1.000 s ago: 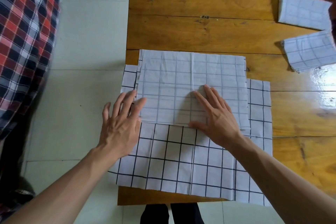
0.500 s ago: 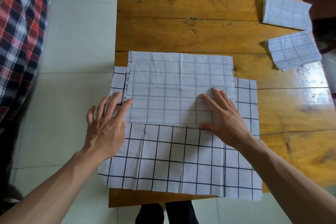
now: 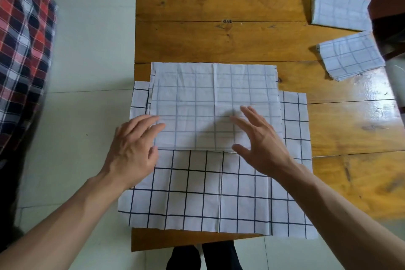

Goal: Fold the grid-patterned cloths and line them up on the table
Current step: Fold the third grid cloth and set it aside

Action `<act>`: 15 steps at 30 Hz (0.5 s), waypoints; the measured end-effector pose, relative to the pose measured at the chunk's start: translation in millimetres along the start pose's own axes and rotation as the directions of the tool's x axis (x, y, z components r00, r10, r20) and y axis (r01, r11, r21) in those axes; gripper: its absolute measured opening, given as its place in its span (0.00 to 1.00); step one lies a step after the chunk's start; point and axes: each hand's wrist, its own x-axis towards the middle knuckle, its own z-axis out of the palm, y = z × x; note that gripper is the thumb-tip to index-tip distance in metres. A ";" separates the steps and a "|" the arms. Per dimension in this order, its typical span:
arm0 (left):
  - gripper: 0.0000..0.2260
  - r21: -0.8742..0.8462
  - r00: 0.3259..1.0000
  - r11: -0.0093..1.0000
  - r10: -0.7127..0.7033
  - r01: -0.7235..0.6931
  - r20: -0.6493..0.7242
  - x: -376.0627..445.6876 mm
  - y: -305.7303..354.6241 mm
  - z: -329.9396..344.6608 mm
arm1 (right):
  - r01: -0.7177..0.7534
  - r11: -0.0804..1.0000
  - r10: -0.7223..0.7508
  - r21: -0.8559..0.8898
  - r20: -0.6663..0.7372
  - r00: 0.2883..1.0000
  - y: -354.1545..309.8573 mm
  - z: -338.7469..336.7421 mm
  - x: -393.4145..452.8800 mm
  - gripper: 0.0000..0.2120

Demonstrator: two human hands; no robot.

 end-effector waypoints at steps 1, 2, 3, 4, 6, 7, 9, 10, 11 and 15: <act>0.24 0.005 0.999 0.999 0.038 -0.038 0.028 0.6 -0.8 -0.8 | 0.015 1.000 -0.015 0.015 -0.022 1.000 -8.1 4.1 1.0 0.35; 0.26 0.025 0.995 0.996 0.081 -0.082 0.059 1.2 -1.1 -2.1 | 0.017 0.999 -0.016 0.028 -0.040 0.999 -14.1 8.4 1.7 0.33; 0.28 0.051 0.988 0.990 0.123 -0.128 0.088 2.3 -0.9 -3.6 | 0.009 0.999 -0.007 0.035 -0.055 0.998 -18.6 12.2 2.4 0.32; 0.29 0.074 0.981 0.983 0.158 -0.166 0.111 3.9 -0.5 -5.0 | -0.004 0.999 0.007 0.040 -0.068 0.998 -21.0 15.9 2.7 0.32; 0.31 0.101 0.971 0.975 0.184 -0.200 0.152 9.0 2.7 -8.7 | -0.029 0.998 0.034 0.057 -0.084 0.996 -22.2 20.2 2.4 0.34; 0.32 0.113 0.967 0.973 0.180 -0.201 0.179 12.3 4.9 -10.2 | -0.036 0.997 0.042 0.067 -0.091 0.995 -22.0 21.1 2.5 0.34; 0.36 0.148 0.958 0.970 0.156 -0.195 0.239 17.7 9.8 -11.8 | -0.040 0.996 0.048 0.074 -0.101 0.994 -22.0 21.1 3.3 0.35; 0.37 0.164 0.955 0.968 0.143 -0.190 0.262 19.2 11.5 -11.7 | -0.043 0.996 0.050 0.074 -0.100 0.994 -22.3 20.7 3.6 0.35; 0.38 0.175 0.951 0.968 0.128 -0.182 0.280 20.1 13.0 -11.5 | -0.045 0.996 0.052 0.073 -0.097 0.994 -22.9 19.9 4.2 0.35; 0.36 0.221 0.957 0.964 0.084 -0.148 0.277 23.5 20.7 -10.3 | -0.062 0.995 0.069 0.082 -0.083 0.994 -23.3 19.0 5.9 0.35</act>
